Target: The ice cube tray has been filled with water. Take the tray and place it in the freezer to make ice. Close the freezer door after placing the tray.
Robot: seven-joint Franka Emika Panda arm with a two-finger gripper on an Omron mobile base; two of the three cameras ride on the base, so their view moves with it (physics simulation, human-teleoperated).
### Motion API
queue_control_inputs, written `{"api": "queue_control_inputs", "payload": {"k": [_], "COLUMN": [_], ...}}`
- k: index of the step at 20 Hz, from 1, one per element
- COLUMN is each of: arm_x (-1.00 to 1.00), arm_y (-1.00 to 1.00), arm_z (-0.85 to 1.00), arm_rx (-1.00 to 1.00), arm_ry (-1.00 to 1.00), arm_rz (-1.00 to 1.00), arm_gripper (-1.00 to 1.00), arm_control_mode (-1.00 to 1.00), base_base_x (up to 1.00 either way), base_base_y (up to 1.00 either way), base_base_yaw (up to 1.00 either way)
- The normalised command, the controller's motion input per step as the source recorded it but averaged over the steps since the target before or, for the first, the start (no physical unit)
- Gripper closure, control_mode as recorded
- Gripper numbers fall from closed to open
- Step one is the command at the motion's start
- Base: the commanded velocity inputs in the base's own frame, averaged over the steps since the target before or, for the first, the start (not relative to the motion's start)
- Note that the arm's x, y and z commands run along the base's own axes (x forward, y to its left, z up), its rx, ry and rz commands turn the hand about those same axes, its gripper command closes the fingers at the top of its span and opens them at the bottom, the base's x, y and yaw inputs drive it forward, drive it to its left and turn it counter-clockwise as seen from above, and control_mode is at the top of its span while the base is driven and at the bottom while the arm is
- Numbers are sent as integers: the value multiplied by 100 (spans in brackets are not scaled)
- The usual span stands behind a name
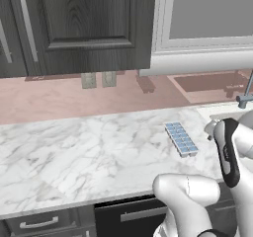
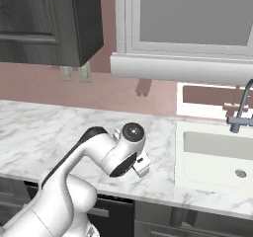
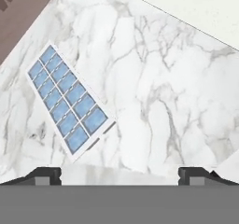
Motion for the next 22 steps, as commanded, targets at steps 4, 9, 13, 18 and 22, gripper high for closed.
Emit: {"api": "queue_control_inputs", "payload": {"k": [4, 9, 13, 18, 22], "arm_x": [2, 13, 26, 31, 28], "arm_y": [-34, -14, -1, 16, 10], "arm_z": [-11, -1, -8, -25, -28], "arm_rx": [5, 5, 11, 14, 10], "arm_ry": [-1, -1, -1, 0, 0], "arm_rz": [-3, 0, 0, 7, 12], "arm_gripper": [-100, -100, -100, -100, -100], "arm_control_mode": [-100, -100, -100, -100, -100], "base_base_x": [0, 0, 0, 0, 0], "base_base_y": [0, 0, 0, 0, 0], "base_base_yaw": [0, 0, 0, 0, 0]}}
